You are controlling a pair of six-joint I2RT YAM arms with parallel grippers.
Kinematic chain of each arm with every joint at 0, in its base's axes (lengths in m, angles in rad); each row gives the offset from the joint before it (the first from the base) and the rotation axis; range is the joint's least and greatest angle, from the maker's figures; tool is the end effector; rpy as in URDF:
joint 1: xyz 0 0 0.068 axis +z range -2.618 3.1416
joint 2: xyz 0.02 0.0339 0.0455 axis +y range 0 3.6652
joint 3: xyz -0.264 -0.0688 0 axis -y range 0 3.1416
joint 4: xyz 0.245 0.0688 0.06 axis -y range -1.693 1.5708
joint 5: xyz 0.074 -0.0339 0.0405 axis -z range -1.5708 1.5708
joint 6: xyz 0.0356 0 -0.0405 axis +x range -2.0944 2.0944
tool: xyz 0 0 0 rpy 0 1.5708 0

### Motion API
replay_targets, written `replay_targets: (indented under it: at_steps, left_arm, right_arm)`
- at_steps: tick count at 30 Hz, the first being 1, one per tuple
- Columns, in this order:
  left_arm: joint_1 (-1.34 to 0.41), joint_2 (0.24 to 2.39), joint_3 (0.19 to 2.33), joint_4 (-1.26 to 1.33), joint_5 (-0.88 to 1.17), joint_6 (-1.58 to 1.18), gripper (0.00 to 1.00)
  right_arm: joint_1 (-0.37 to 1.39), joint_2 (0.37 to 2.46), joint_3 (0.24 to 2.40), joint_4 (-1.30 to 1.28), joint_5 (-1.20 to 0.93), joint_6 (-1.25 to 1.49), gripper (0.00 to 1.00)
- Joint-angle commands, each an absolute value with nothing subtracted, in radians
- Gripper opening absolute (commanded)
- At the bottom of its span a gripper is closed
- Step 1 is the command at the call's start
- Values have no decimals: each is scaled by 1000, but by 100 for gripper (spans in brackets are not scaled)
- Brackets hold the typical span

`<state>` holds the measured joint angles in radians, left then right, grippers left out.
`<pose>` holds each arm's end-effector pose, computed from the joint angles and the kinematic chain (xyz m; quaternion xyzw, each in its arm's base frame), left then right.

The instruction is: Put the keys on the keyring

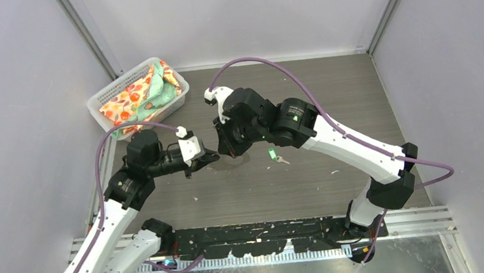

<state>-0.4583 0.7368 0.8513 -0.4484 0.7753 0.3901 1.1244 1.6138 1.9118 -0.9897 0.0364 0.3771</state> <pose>0.1279 -0.0909 0.3459 0.5102 0.5973 -0.3261 0.5259 0.1446 0.2992 0.4367 -0.3231 0.8452 0.2782 0.3223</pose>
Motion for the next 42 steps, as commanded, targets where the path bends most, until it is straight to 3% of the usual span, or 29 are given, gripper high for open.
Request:
replay_targets:
  at_steps: [1, 6, 10, 14, 18, 27, 38, 40, 42]
  left_arm:
    - [-464, 700, 851, -447, 747, 466, 0]
    - [-467, 690, 863, -505, 794, 483, 3]
    - [-468, 684, 889, -542, 941, 439, 45]
    - [-468, 695, 941, -637, 1034, 433, 52]
    - [-468, 738, 1005, -759, 1120, 452, 48]
    - [-468, 791, 1060, -873, 1143, 501, 26]
    - [-468, 790, 1039, -679, 1175, 266, 21]
    - [-468, 796, 1044, -680, 1186, 265, 16]
    - [-468, 797, 1045, -691, 1192, 278, 3]
  right_arm:
    - [1094, 1632, 1940, -1033, -72, 387, 1]
    - [1062, 1651, 1947, -1056, -172, 384, 1]
    - [1055, 1665, 1947, -1048, -263, 360, 1]
    - [1045, 1677, 1956, -1079, -390, 300, 1]
    - [1037, 1667, 1946, -1073, -499, 246, 1]
    - [1038, 1608, 1906, -1011, -658, 160, 1]
    - [1039, 1569, 1842, -899, -648, 163, 1]
    - [1039, 1572, 1840, -897, -642, 162, 1]
    - [1039, 1570, 1838, -891, -638, 163, 1]
